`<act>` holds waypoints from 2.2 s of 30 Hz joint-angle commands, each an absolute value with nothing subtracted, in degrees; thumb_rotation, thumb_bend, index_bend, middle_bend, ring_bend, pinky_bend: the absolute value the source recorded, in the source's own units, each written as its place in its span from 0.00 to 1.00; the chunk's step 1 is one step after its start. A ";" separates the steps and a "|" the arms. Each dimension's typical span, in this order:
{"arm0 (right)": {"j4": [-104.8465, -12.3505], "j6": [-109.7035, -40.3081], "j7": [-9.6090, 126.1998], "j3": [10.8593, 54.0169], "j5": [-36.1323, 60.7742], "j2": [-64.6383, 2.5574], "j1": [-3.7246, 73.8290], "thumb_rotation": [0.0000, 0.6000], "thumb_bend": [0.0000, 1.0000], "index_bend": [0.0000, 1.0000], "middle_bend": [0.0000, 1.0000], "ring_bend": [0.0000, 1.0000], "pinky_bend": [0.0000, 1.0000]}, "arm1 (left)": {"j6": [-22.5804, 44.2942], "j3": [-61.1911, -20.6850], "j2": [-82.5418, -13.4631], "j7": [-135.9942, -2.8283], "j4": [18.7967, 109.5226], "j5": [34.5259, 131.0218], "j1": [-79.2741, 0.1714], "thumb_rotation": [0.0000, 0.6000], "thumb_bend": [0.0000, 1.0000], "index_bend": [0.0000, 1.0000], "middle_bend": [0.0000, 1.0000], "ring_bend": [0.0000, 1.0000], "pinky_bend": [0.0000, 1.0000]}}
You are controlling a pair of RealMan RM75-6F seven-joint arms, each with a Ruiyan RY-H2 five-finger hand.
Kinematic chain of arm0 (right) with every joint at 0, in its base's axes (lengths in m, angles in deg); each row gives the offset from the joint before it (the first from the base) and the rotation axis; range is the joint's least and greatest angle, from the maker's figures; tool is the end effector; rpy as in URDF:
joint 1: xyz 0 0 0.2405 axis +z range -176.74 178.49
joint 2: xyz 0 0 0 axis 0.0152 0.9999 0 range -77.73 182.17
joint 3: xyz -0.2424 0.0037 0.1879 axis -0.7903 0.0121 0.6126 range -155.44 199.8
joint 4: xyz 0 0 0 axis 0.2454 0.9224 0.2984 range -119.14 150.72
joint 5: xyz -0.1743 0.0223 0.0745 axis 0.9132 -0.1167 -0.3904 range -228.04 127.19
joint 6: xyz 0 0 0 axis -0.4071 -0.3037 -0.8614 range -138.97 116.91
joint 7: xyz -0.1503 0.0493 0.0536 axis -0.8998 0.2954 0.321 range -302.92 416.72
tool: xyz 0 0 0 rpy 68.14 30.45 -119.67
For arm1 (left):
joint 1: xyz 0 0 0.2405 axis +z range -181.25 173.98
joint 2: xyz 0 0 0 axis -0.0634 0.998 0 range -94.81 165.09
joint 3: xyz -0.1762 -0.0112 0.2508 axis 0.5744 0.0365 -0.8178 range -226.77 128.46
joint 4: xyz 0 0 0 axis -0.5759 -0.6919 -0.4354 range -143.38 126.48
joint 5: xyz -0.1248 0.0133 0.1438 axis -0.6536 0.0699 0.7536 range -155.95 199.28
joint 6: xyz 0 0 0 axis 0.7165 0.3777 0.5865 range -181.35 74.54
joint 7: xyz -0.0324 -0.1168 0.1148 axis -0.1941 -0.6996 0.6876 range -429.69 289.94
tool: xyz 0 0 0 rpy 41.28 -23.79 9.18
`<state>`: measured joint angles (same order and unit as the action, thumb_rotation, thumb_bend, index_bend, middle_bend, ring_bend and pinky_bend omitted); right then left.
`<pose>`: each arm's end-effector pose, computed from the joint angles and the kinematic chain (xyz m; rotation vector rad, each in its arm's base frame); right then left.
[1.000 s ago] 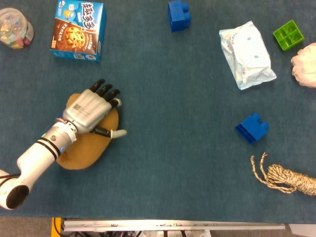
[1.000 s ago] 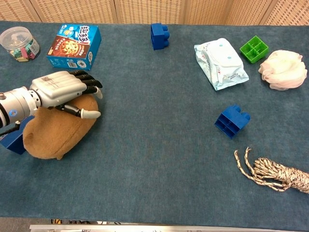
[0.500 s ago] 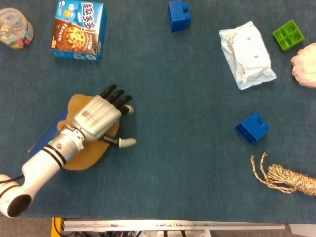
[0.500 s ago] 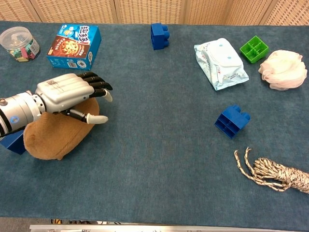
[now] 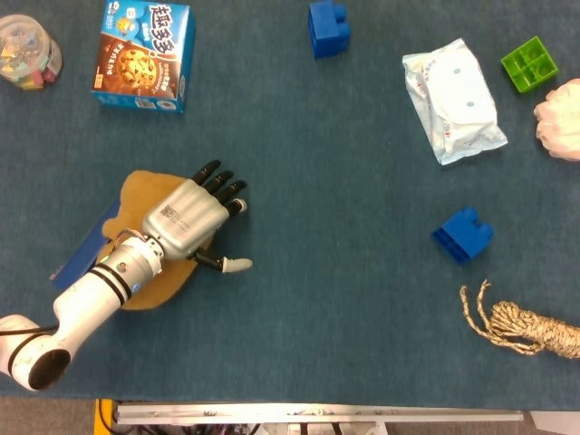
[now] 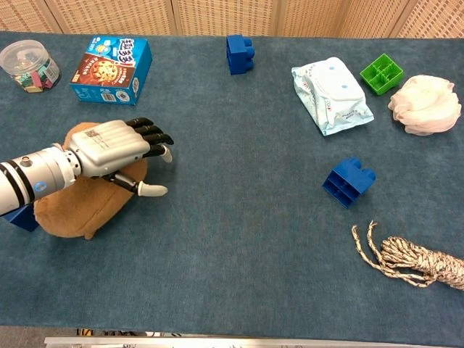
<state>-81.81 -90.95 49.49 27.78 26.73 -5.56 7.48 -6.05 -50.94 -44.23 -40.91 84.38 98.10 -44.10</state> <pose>-0.3521 -0.2233 0.2333 1.3478 -0.8738 0.7323 -0.2117 0.3249 -0.0037 -2.2991 -0.6340 -0.6062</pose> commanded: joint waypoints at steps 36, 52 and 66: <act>-81.84 -90.48 49.15 27.83 26.43 -5.89 7.60 1.00 0.16 0.30 0.41 0.29 0.24 | -4.33 -51.71 -43.71 -36.66 85.01 93.51 -43.81 0.01 0.08 0.22 0.11 0.08 0.00; -81.46 -90.56 49.76 27.90 26.39 -5.98 7.45 1.00 0.16 0.30 0.41 0.29 0.24 | -1.79 -48.26 -42.58 -34.05 84.15 81.03 -44.10 0.01 0.08 0.22 0.12 0.08 0.00; -81.72 -91.59 50.28 27.90 26.96 -5.64 6.89 1.00 0.16 0.30 0.41 0.29 0.24 | 4.20 -47.12 -38.00 -42.42 89.43 85.39 -40.75 0.00 0.07 0.22 0.12 0.08 0.00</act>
<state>-81.72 -91.56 50.26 27.91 26.94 -5.66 6.91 3.02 -47.39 -38.92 -40.82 88.31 84.08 -41.57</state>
